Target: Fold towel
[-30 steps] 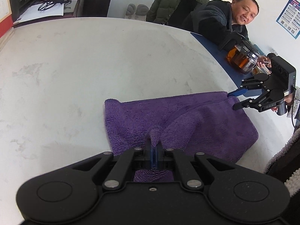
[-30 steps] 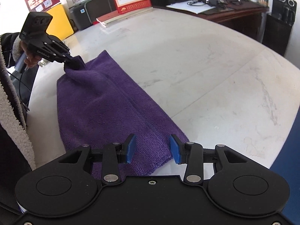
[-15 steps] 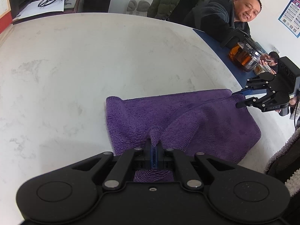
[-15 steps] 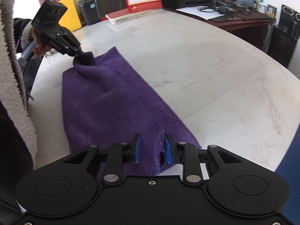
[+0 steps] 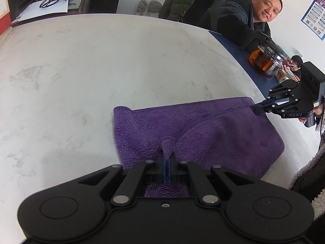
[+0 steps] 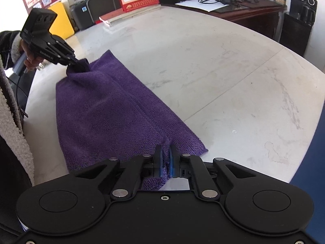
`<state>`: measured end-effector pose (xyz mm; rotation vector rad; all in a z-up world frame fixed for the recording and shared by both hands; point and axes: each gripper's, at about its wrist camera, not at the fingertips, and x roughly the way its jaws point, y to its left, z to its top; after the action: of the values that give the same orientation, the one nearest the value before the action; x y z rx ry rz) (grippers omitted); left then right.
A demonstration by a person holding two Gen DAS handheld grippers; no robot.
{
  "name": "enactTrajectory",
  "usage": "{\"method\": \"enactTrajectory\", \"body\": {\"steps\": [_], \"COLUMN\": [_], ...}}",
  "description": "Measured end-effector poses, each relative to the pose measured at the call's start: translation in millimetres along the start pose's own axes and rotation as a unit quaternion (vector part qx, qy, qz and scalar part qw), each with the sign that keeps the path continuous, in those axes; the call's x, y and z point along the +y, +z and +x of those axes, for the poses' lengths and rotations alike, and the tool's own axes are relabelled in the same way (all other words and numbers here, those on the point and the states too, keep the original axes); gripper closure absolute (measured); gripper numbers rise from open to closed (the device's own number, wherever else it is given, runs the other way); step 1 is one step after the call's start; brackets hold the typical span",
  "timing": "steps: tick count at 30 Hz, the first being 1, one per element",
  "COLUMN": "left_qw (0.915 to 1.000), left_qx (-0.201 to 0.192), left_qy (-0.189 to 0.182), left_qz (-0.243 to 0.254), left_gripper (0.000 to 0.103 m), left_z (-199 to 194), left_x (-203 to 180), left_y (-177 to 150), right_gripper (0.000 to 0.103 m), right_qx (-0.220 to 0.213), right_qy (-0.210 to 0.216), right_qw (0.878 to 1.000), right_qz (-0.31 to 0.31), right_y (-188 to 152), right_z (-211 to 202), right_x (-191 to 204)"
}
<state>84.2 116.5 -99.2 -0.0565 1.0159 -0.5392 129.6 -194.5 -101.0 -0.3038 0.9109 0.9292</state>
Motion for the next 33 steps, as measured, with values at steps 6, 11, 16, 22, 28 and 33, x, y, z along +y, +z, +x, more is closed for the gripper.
{"method": "enactTrajectory", "body": {"steps": [6,11,16,22,28,33], "left_qw": [0.9995,0.9979,0.9954,0.9918,0.9906,0.9918], "left_qx": [-0.032,-0.064,-0.094,-0.124,-0.132,-0.124], "left_qy": [-0.003,-0.007,-0.018,-0.033,-0.036,-0.031], "left_qz": [0.002,0.0,0.0,0.005,0.007,0.004], "left_gripper": [0.1,0.1,0.1,0.1,0.1,0.1], "left_z": [-8,-22,-37,-53,-56,-47], "left_x": [-2,-2,-4,-8,-6,1], "left_y": [-1,-1,1,9,15,18], "right_gripper": [0.099,0.099,0.099,0.099,0.099,0.099], "right_qx": [-0.011,-0.025,-0.039,-0.057,-0.069,-0.072], "right_qy": [-0.016,-0.028,-0.045,-0.062,-0.072,-0.073], "right_qw": [1.0,0.999,0.998,0.996,0.995,0.994], "right_qz": [0.002,0.007,0.006,0.009,0.015,0.019], "right_y": [2,2,5,11,15,19], "right_z": [-10,-24,-39,-57,-66,-65], "right_x": [9,17,30,40,41,36]}}
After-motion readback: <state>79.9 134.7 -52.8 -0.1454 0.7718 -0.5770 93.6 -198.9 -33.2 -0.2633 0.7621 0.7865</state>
